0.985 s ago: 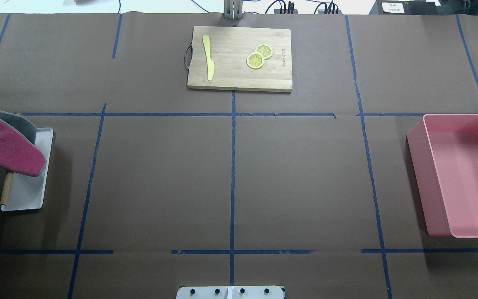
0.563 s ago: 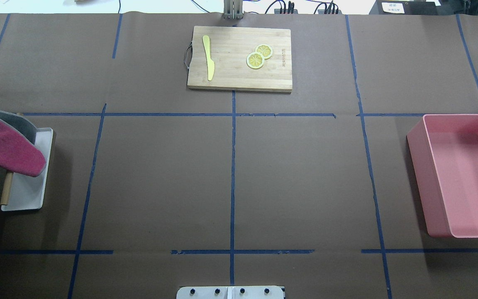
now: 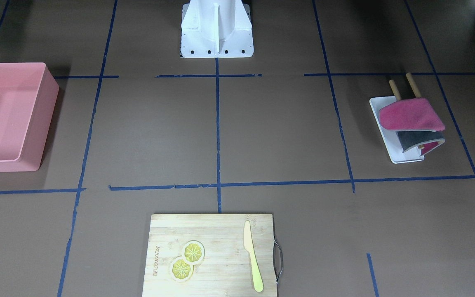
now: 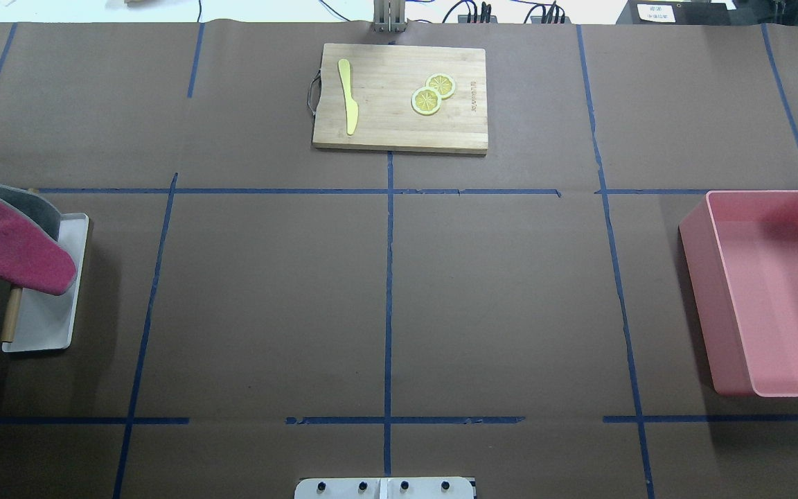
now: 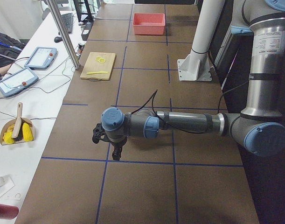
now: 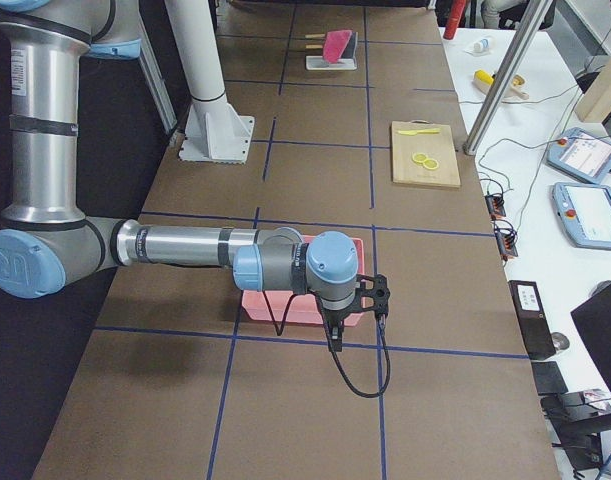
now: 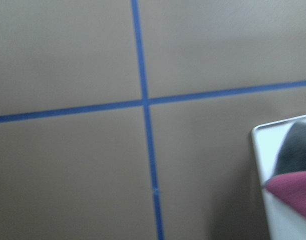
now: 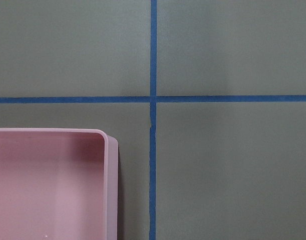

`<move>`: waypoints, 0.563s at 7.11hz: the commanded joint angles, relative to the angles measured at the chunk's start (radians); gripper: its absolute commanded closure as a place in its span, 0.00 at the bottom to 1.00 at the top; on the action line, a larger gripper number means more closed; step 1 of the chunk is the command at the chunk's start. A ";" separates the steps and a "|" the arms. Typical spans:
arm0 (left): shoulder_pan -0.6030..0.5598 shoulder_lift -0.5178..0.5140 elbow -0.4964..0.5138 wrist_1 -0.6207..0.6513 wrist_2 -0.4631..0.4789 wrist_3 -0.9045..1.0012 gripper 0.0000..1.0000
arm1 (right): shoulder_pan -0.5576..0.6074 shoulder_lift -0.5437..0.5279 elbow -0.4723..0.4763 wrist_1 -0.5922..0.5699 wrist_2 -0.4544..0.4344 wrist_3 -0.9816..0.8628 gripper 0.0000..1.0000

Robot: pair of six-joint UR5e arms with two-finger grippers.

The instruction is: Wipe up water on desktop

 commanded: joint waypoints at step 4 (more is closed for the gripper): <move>0.146 0.080 -0.061 -0.344 -0.158 -0.514 0.00 | -0.002 0.000 0.017 0.000 0.025 0.005 0.00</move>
